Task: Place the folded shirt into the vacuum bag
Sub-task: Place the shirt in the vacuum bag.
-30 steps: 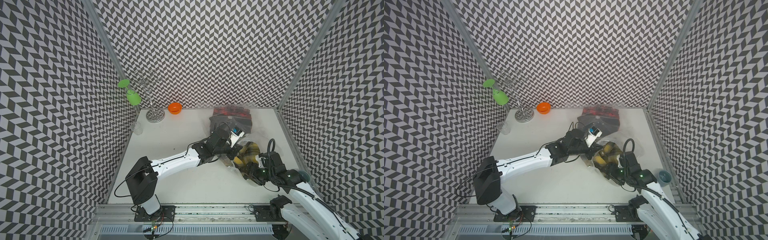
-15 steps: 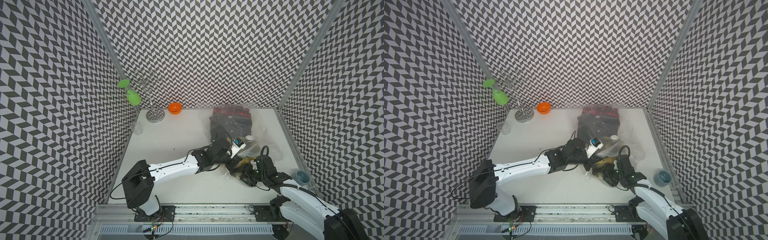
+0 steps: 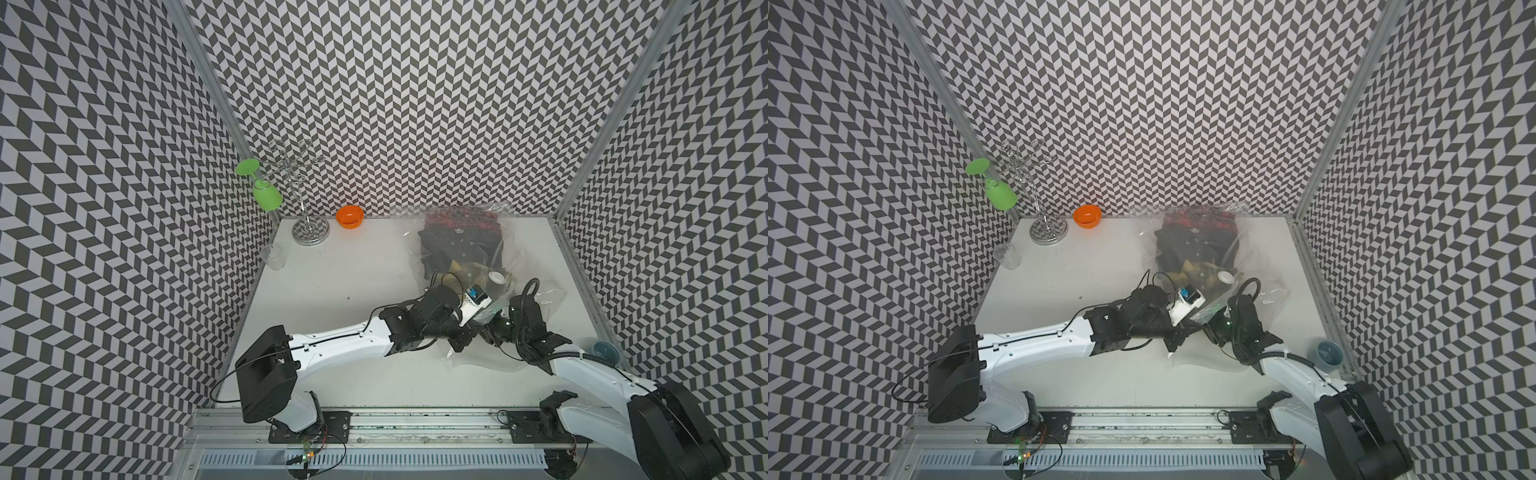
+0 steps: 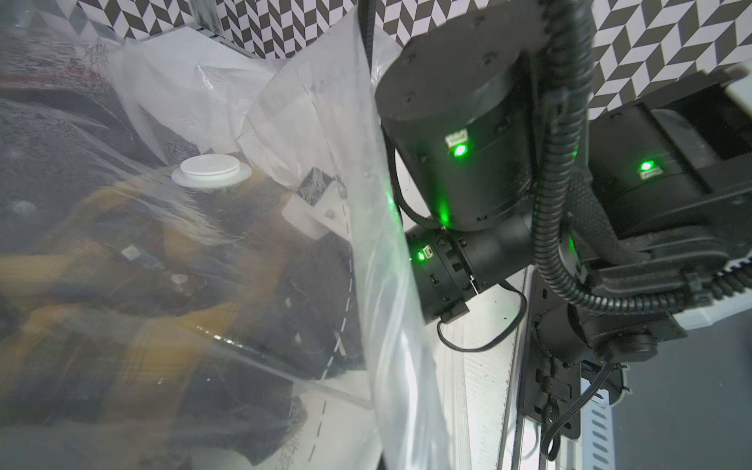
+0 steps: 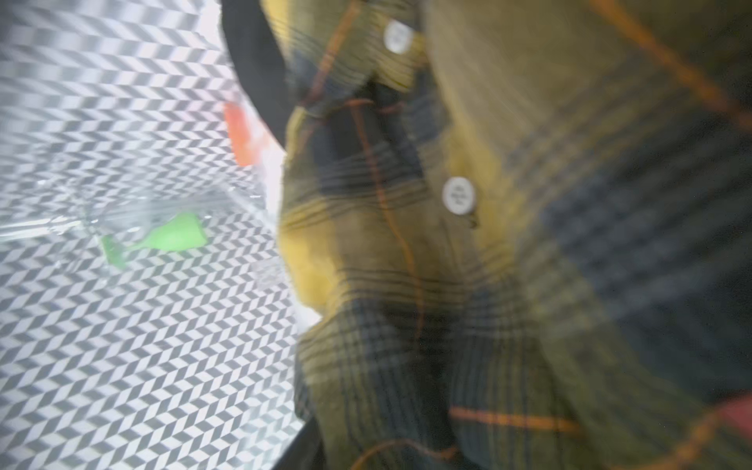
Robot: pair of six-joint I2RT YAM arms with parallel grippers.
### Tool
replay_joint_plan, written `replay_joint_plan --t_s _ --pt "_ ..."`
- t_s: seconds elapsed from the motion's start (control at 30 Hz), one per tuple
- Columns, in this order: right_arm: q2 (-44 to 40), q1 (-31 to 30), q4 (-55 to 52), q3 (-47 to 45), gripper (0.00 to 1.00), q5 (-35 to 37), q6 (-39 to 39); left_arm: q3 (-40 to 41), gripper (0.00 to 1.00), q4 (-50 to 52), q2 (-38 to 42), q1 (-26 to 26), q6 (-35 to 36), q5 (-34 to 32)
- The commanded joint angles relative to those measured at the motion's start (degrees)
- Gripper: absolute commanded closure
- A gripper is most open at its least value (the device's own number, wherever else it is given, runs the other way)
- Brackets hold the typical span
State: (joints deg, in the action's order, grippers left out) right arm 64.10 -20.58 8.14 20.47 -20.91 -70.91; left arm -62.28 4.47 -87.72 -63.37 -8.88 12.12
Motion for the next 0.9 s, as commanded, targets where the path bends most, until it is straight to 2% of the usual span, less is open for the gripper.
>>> replay_joint_plan --t_s 0.0,0.07,0.17,0.27,0.33,0.5,0.6,0.73,0.8,0.87 --pt "-0.38 -0.54 5.48 1.69 0.35 1.84 1.91 2.21 0.99 0.39 1.02 -0.66 0.31 1.41" --pt "-3.36 -0.82 1.95 1.17 0.29 1.36 3.75 2.36 0.99 0.54 1.19 -0.11 0.01 1.17" --pt "-8.08 -0.56 -10.34 2.84 0.21 2.56 7.96 2.56 0.99 -0.98 1.99 0.82 -0.73 1.01" --pt "-11.30 -0.39 -21.20 4.82 0.19 4.14 11.33 1.62 0.99 -1.48 2.15 1.73 -1.48 0.31" --pt "-12.97 -0.26 -27.19 5.86 0.18 7.72 12.64 0.88 1.00 -1.86 2.66 2.28 -1.89 -0.39" --pt "-13.88 3.49 -33.25 10.09 0.18 12.74 17.03 0.49 1.00 -2.87 5.84 3.34 -2.70 -0.52" --pt "-11.35 4.30 -29.34 11.50 0.29 13.33 18.76 0.04 1.00 -1.71 5.66 3.35 -1.97 -0.08" --pt "-6.14 4.44 -18.10 10.84 0.64 9.95 18.05 0.09 0.99 -1.92 4.87 2.64 -2.53 0.75" --pt "-3.16 4.58 -15.99 11.07 0.70 11.61 16.52 0.33 0.99 -2.83 5.00 2.31 -2.99 1.12" --pt "-0.31 6.13 -17.88 10.45 0.77 16.38 15.01 0.96 0.99 -3.16 4.68 2.20 -3.16 1.40"
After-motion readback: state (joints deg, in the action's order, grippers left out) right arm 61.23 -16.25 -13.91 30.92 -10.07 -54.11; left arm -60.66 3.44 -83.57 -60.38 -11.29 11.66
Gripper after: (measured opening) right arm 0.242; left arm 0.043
